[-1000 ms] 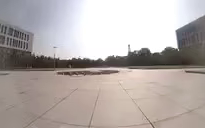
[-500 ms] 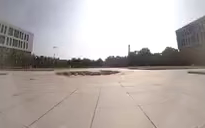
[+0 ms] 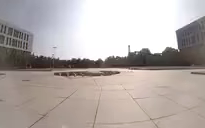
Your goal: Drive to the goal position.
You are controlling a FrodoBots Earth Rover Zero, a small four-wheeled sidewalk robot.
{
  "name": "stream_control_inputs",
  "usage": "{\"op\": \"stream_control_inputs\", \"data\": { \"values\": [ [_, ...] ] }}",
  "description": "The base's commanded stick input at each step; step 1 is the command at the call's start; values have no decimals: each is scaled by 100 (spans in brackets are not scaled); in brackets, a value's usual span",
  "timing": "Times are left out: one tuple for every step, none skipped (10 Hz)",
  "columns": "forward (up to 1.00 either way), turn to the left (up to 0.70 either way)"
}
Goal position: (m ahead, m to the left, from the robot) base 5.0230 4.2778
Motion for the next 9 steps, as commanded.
{"op": "stream_control_inputs", "data": {
  "values": [
    [70,0],
    [70,0],
    [70,0],
    [70,0],
    [70,3],
    [70,6],
    [70,17],
    [70,26],
    [70,31]
  ]
}}
